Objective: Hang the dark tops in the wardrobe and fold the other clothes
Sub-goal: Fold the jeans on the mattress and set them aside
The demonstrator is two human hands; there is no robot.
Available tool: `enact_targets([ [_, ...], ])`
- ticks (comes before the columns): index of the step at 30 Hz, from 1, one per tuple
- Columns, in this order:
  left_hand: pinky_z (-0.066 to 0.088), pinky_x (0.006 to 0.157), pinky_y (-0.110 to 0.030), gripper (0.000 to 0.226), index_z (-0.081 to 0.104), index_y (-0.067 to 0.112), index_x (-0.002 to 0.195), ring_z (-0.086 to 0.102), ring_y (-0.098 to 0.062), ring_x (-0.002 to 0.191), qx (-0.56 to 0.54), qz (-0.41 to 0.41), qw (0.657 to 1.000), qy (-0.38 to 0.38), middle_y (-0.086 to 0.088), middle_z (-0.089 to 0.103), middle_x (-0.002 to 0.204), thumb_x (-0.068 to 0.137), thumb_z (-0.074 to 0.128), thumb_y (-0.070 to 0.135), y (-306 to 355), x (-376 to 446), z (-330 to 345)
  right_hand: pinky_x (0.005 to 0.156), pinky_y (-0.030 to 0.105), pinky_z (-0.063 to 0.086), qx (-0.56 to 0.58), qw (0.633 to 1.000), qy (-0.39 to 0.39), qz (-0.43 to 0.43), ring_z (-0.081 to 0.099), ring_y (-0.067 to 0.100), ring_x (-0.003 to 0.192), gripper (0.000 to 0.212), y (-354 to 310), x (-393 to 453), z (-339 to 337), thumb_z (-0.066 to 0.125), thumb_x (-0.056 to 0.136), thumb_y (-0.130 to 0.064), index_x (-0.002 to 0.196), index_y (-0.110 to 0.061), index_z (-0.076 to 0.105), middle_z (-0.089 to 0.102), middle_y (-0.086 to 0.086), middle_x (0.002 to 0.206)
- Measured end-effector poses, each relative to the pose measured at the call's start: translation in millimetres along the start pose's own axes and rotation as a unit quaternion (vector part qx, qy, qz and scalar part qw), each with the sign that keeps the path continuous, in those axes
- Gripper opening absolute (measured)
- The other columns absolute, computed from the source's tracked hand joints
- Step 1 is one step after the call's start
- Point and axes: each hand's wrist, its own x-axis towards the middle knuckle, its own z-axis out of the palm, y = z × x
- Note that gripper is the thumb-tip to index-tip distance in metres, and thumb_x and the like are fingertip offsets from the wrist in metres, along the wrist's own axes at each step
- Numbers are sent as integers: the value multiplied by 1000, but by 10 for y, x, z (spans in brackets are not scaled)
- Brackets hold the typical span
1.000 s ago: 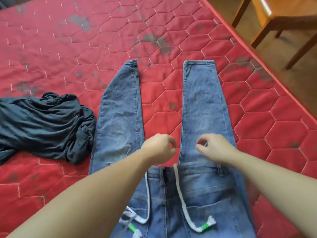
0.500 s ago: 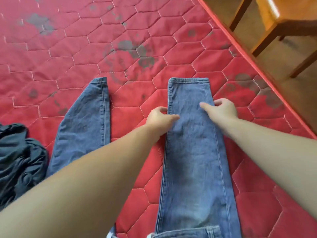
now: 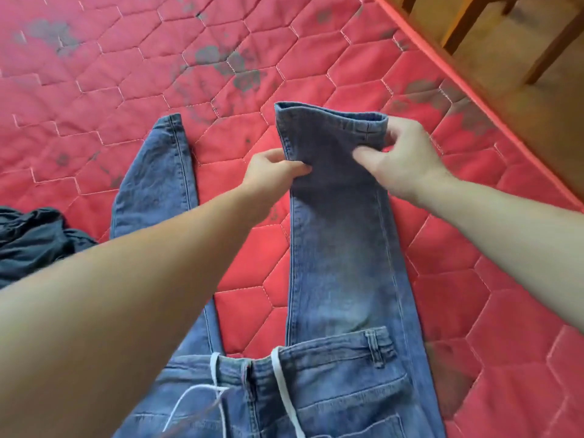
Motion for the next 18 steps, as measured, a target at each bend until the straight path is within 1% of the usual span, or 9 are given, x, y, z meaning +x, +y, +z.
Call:
enact_targets([
  [2, 32, 39, -10, 21, 66, 24, 66, 43, 5, 37, 100, 56, 993, -21, 19, 55, 44, 79, 75, 10, 3, -282, -107, 60, 24, 38, -65, 996, 19, -60, 51, 12, 66, 5, -5, -431, -75, 62, 75, -25, 74, -20, 63, 57, -6, 65],
  [4, 30, 40, -16, 21, 64, 25, 63, 38, 3, 41, 199, 109, 974, -25, 16, 49, 44, 76, 78, 15, -39, -590, -186, 65, 35, 41, -119, 987, 20, -111, 55, 22, 70, 4, 8, -897, -121, 66, 76, -15, 75, -13, 63, 60, 0, 69],
  [6, 33, 50, -22, 19, 65, 25, 66, 43, -5, 53, 313, 182, 932, -20, 13, 49, 55, 74, 73, 10, -166, -934, -239, 71, 43, 45, -161, 978, -5, -133, 59, 32, 79, 9, 53, -1359, -159, 70, 73, -9, 82, -9, 66, 64, 7, 77],
  [7, 34, 55, -25, 14, 67, 21, 70, 45, -11, 60, 358, 229, 905, -27, 10, 50, 63, 72, 70, 7, -259, -1133, -265, 72, 43, 44, -192, 971, -28, -142, 59, 33, 80, 13, 77, -1600, -170, 71, 72, -9, 84, -10, 67, 65, 7, 79],
  [8, 36, 59, -27, 11, 69, 17, 74, 47, -15, 65, 387, 269, 881, -41, 6, 51, 68, 70, 69, 6, -373, -1346, -288, 71, 42, 43, -235, 958, -58, -157, 60, 33, 80, 16, 107, -1847, -174, 73, 71, -10, 86, -12, 68, 65, 6, 80],
  [10, 43, 61, -31, 12, 71, 15, 75, 50, -20, 69, 423, 313, 848, -66, 3, 53, 74, 68, 70, 5, -659, -1773, -316, 67, 40, 43, -321, 916, -116, -210, 62, 33, 76, 22, 187, -2342, -162, 76, 66, -13, 87, -13, 72, 67, 6, 81],
  [12, 46, 61, -32, 12, 72, 17, 75, 55, -26, 71, 469, 322, 818, -80, 1, 58, 75, 67, 73, 8, -1020, -2177, -339, 60, 41, 47, -362, 886, -150, -247, 63, 33, 70, 22, 273, -2851, -110, 76, 63, -17, 84, -12, 73, 68, 8, 79],
  [14, 48, 63, -35, 13, 75, 19, 79, 61, -31, 79, 524, 300, 791, -105, -2, 63, 79, 70, 70, 12, -1380, -2549, -360, 56, 40, 47, -378, 873, -160, -262, 62, 32, 66, 23, 381, -3321, -33, 78, 62, -21, 82, -13, 73, 66, 8, 77],
  [18, 49, 74, -38, 21, 75, 23, 91, 64, -29, 90, 581, 272, 751, -156, -1, 66, 90, 76, 62, 17, -1938, -3105, -276, 55, 37, 47, -426, 849, -206, -236, 60, 29, 63, 33, 581, -4082, 140, 88, 48, -21, 77, -17, 72, 63, 4, 73],
])
